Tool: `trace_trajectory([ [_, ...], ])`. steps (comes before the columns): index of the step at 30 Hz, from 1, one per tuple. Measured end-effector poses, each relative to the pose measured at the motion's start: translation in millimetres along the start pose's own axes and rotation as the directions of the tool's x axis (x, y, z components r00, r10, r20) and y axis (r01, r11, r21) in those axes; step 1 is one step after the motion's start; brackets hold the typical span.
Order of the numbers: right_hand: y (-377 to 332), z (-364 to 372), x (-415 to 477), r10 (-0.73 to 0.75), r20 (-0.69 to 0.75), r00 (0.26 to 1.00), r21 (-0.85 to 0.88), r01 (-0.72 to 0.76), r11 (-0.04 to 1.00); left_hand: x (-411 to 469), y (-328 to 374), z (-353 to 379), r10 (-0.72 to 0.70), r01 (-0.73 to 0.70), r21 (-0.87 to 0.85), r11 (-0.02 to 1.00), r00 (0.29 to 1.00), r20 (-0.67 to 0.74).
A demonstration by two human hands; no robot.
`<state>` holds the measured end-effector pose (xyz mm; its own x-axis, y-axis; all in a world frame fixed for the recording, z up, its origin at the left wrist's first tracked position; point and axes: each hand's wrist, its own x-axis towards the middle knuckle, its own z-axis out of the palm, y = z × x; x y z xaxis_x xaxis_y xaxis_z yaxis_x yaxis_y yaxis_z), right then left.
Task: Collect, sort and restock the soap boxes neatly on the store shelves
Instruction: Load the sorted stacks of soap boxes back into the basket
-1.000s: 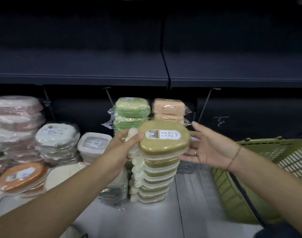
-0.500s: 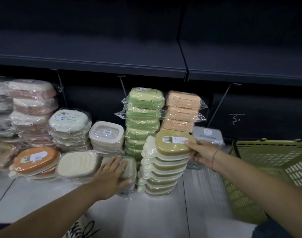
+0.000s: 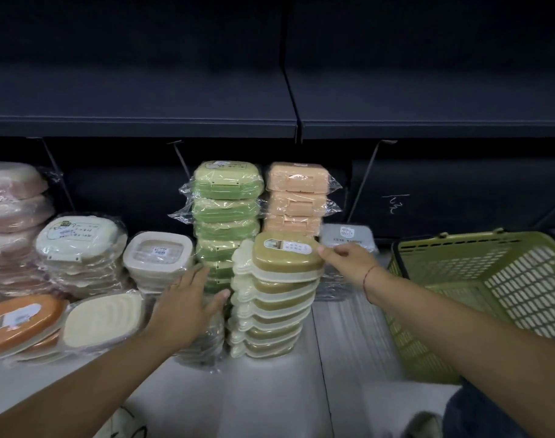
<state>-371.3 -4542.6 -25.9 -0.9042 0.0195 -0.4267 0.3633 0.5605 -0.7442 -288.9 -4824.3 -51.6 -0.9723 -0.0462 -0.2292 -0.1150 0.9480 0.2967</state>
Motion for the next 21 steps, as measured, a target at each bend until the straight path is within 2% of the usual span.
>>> trace_trajectory([
  [3, 3.4, -37.2, -11.8, -0.046, -0.025, 0.999, -0.032, 0.045, 0.998, 4.1, 45.1, -25.5, 0.156, -0.170, -0.101, 0.980, 0.979, -0.128],
  [6, 12.6, -100.7, -24.2, -0.094, -0.034, 0.995, -0.113, 0.089, 0.990, 6.3, 94.6, -33.9, 0.391, -0.407, -0.015, 0.913, 0.887, -0.247],
  [8, 28.0, -154.1, -37.8, -0.087, -0.050, 0.995, -0.143, 0.079, 0.987, 7.9, 126.7, -20.2, 0.533, -0.540, 0.033, 0.841, 0.818, -0.216],
  [11, 74.3, -235.4, -56.4, -0.040, -0.166, 0.985, -0.228, 0.001, 0.974, 12.8, 180.0, 24.9, 0.654, -0.652, 0.048, 0.756, 0.754, -0.062],
  [13, 125.0, -284.2, -69.2, 0.008, -0.276, 0.961, -0.341, -0.106, 0.934, 18.6, 217.1, 59.2, 0.682, -0.682, 0.033, 0.731, 0.731, 0.000],
  [15, 191.0, -318.3, -78.1, 0.122, -0.385, 0.915, -0.360, -0.271, 0.893, 27.7, 252.3, 94.1, 0.653, -0.652, -0.037, 0.757, 0.756, 0.041],
  [19, 300.7, -313.1, -95.5, 0.299, -0.564, 0.770, -0.162, -0.458, 0.874, 43.6, 306.7, 147.6, 0.478, -0.457, -0.144, 0.878, 0.851, 0.219],
  [21, 330.6, -294.4, -93.0, 0.313, -0.581, 0.751, -0.111, -0.454, 0.884, 46.4, 320.5, 165.8, 0.444, -0.415, -0.163, 0.895, 0.861, 0.248],
])
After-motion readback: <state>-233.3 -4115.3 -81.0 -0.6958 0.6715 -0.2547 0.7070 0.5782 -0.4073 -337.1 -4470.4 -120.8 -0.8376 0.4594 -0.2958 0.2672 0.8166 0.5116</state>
